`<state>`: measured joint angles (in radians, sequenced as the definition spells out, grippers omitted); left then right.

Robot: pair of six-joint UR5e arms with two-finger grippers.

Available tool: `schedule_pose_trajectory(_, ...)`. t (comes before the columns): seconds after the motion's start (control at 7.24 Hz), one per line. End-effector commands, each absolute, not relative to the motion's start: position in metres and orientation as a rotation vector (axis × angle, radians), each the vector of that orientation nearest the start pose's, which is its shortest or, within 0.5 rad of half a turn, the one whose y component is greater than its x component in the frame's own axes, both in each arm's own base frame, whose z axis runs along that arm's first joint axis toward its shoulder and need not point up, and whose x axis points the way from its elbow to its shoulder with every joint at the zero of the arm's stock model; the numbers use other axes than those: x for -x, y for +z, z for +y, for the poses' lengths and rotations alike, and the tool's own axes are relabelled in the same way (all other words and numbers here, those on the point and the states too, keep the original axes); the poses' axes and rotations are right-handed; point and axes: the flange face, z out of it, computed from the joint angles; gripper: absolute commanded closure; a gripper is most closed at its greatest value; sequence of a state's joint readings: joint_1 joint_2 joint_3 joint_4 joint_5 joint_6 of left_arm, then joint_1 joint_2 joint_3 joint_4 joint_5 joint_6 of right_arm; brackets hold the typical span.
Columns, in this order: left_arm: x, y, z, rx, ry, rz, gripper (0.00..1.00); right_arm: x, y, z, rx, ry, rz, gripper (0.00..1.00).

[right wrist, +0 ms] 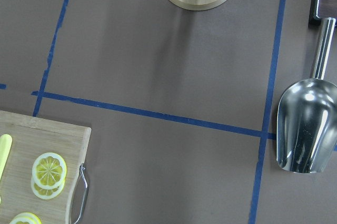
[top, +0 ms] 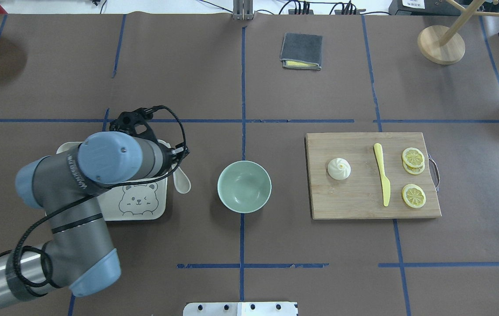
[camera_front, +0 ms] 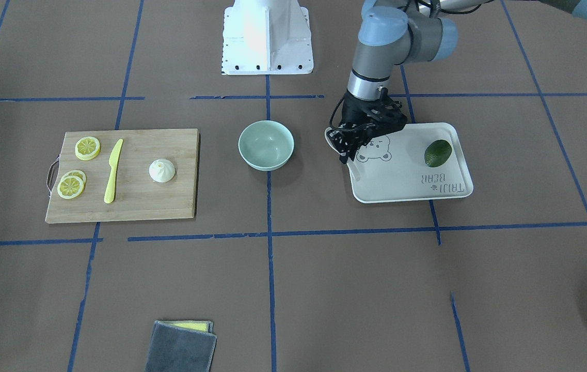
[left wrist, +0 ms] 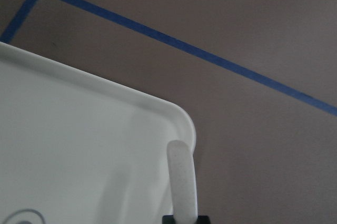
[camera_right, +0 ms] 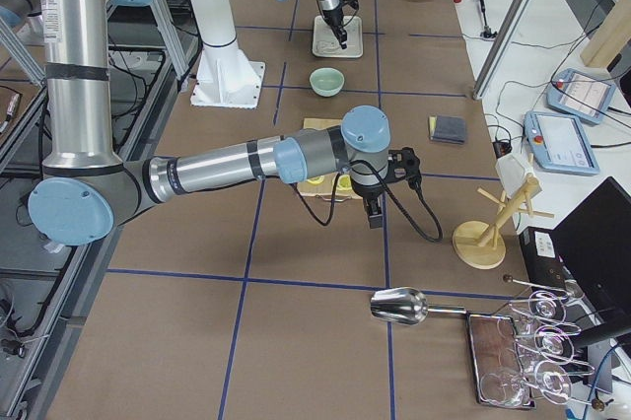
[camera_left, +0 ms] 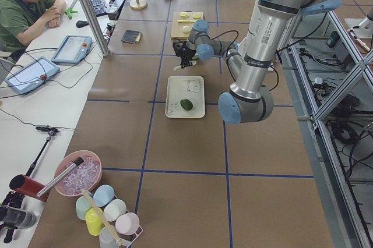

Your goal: Put spoon and bun in bowl

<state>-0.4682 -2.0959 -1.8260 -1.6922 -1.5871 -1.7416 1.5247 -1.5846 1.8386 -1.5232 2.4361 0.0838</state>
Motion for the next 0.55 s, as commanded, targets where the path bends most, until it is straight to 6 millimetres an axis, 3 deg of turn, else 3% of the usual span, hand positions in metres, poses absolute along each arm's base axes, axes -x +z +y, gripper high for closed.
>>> schedule_pose_trajectory(0.0, -0.55, 0.164, -0.398, -0.058, -0.672, 0.914, 1.0, -0.034, 0.52, -0.49, -0.223, -0.097, -0.89, 0.0)
schedule_pose_trajectory(0.14, -0.579, 0.151, -0.396, -0.034, -0.687, 0.904, 1.0, -0.035, 0.52, -0.49, -0.224, -0.095, -0.89, 0.0)
schedule_pose_trajectory(0.28, -0.599, 0.152, -0.384, -0.022, -0.672, 0.891, 1.0, -0.034, 0.52, -0.49, -0.224, -0.098, -0.89, 0.0)
schedule_pose_trajectory(0.41, -0.603, 0.153, -0.377, -0.022, -0.662, 0.89, 0.79, -0.035, 0.52, -0.49, -0.225, -0.097, -0.889, 0.0)
